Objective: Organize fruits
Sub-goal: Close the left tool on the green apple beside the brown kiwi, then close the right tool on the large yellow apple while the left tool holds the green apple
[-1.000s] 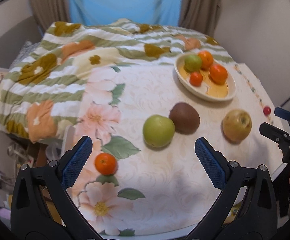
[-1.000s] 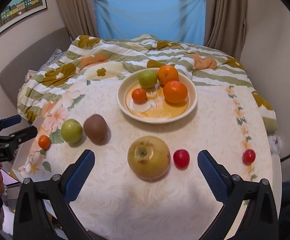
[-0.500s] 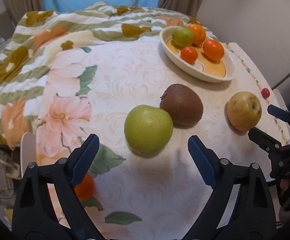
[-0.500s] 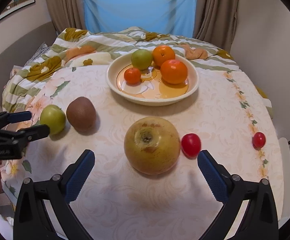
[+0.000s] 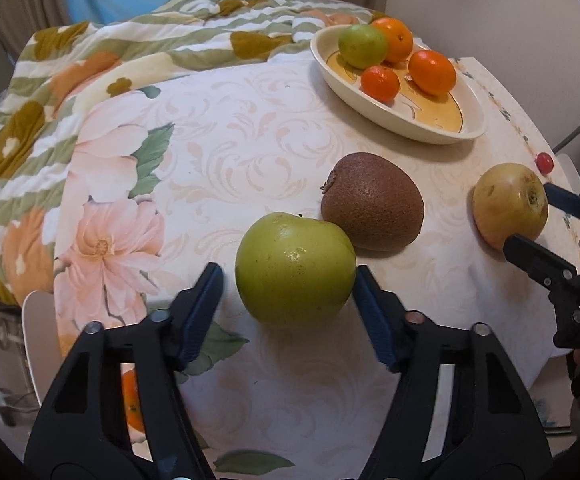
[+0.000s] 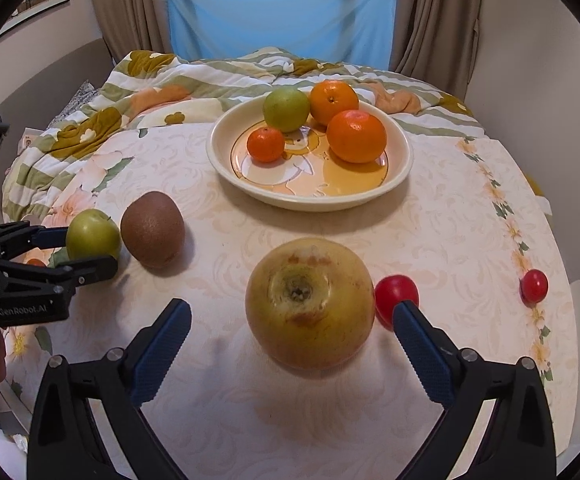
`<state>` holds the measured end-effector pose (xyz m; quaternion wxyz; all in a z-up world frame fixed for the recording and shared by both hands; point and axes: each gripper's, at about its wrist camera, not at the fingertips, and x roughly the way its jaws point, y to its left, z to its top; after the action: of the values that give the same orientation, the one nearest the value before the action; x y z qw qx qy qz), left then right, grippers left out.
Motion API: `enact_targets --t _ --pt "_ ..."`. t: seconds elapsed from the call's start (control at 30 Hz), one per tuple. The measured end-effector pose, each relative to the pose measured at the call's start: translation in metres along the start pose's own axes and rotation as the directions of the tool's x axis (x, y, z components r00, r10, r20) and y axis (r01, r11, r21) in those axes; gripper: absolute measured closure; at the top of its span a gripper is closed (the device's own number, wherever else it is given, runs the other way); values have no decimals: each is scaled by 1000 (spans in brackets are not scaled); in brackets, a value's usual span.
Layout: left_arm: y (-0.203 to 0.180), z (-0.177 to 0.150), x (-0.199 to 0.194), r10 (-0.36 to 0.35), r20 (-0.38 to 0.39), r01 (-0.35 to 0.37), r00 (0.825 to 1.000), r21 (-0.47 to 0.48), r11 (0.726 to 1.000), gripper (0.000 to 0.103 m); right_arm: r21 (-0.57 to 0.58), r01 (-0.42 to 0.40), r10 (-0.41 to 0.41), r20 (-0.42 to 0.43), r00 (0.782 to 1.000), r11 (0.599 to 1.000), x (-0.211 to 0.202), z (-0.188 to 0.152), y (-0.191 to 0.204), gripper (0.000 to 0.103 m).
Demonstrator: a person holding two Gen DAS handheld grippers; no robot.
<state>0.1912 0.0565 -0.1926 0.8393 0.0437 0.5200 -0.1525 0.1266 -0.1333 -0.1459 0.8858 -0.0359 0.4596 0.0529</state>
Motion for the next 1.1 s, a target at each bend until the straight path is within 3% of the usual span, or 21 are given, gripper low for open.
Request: enact_targets --t 0.13,0.27,0.7,1.1 --pt "-4 -3 6 -2 -16 2 1000 -5 1000 43 -22 -1 1 -7 1000 1000 3 4 2 8" --pt "-9 -7 7 27 -9 -26 1000 13 1000 43 -45 10 -10 -18 1000 999 8 4 2 10" --pt "-6 -8 3 22 6 -22 1000 -10 1000 43 -67 2 -5 -49 999 998 21 3 1 13" --pt "-4 -12 -1 23 8 -23 1000 -20 1000 44 -122 42 -51 -69 996 992 29 3 4 27"
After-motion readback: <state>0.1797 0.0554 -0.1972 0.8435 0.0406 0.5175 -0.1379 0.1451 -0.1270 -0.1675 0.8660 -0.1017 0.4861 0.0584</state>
